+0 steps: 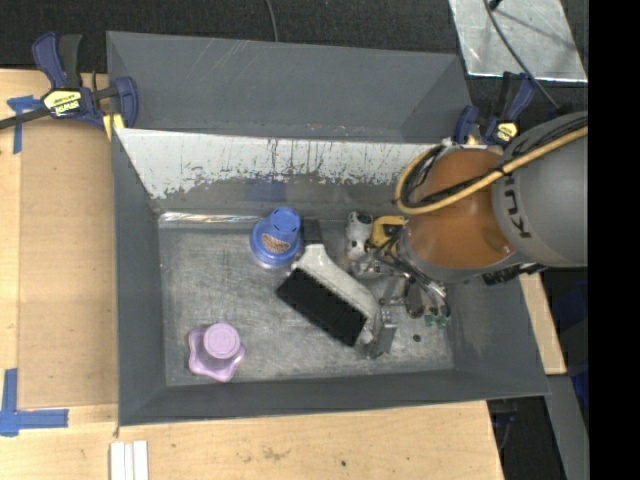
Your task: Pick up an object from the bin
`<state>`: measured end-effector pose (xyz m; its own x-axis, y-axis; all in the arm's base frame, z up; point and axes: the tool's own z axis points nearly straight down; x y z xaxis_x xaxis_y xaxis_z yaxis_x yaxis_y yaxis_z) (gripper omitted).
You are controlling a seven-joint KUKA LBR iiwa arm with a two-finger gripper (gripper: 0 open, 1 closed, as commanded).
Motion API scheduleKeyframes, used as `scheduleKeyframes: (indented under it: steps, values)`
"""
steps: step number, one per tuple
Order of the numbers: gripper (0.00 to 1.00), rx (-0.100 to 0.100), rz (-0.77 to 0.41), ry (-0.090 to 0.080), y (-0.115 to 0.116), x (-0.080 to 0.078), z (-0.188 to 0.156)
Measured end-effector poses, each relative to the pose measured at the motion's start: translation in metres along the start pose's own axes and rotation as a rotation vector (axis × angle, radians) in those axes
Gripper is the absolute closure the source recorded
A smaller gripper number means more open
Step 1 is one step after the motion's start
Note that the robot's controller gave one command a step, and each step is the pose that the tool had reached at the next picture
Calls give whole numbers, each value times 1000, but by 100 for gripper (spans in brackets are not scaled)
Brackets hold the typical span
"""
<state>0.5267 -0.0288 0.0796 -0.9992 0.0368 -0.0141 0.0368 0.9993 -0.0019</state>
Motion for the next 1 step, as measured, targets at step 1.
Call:
scheduleKeyframes:
  steps: [1]
  values:
    - [0,3,118,65,18,-53,-36]
